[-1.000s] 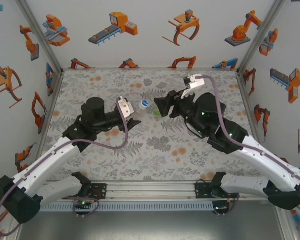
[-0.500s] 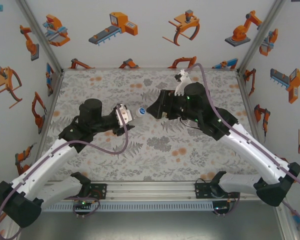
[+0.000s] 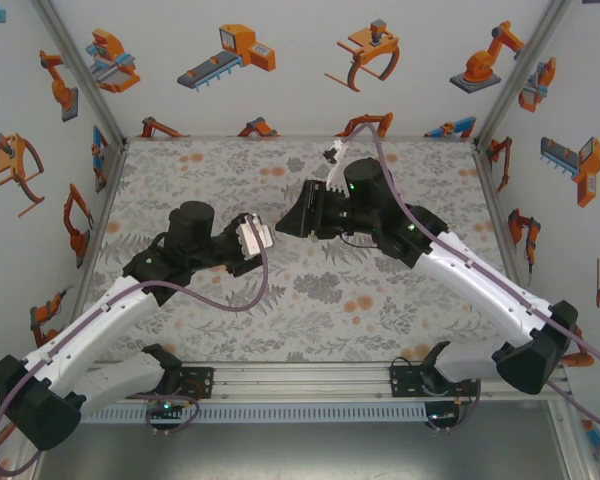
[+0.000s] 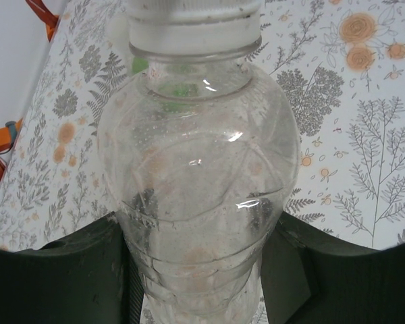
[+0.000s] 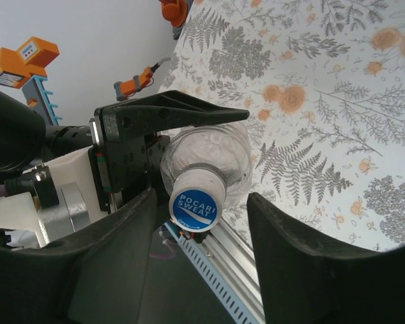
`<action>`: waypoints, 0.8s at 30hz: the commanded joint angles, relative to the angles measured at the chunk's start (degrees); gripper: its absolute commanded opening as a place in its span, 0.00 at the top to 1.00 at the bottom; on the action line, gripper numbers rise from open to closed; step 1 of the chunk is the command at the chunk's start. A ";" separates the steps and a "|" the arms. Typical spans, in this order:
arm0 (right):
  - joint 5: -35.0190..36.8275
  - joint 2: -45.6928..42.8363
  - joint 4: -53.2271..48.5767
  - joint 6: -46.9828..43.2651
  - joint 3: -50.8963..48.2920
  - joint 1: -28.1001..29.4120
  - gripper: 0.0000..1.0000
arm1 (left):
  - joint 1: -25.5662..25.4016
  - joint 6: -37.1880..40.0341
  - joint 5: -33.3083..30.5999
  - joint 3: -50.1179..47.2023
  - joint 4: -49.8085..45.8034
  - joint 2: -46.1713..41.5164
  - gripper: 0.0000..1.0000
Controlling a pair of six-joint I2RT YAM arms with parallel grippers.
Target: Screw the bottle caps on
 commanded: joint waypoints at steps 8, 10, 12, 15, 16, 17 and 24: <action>-3.11 2.86 0.50 1.38 3.02 -0.36 0.51 | -0.46 0.21 -1.25 1.42 -1.04 0.29 1.00; -3.67 3.48 0.45 1.52 3.08 -0.34 0.52 | -0.43 0.09 -1.33 1.46 -1.10 0.21 1.00; -3.99 4.11 0.30 1.72 3.08 -0.34 0.52 | -0.44 -0.01 -1.52 1.46 -1.01 0.19 1.00; -4.60 4.78 0.14 2.06 3.08 -0.34 0.55 | -0.44 -0.01 -1.98 1.46 -0.95 0.17 1.00; -4.71 4.87 0.05 2.06 3.14 -0.34 0.55 | -0.44 -0.11 -2.22 1.46 -0.98 0.12 1.00; -4.66 4.94 -0.18 2.13 3.24 -0.34 0.55 | -0.45 -0.24 -2.65 1.43 -0.92 0.12 1.00; -4.56 5.44 -1.07 1.89 3.60 -0.35 0.56 | -0.45 -0.81 -5.05 1.57 -0.60 0.30 1.00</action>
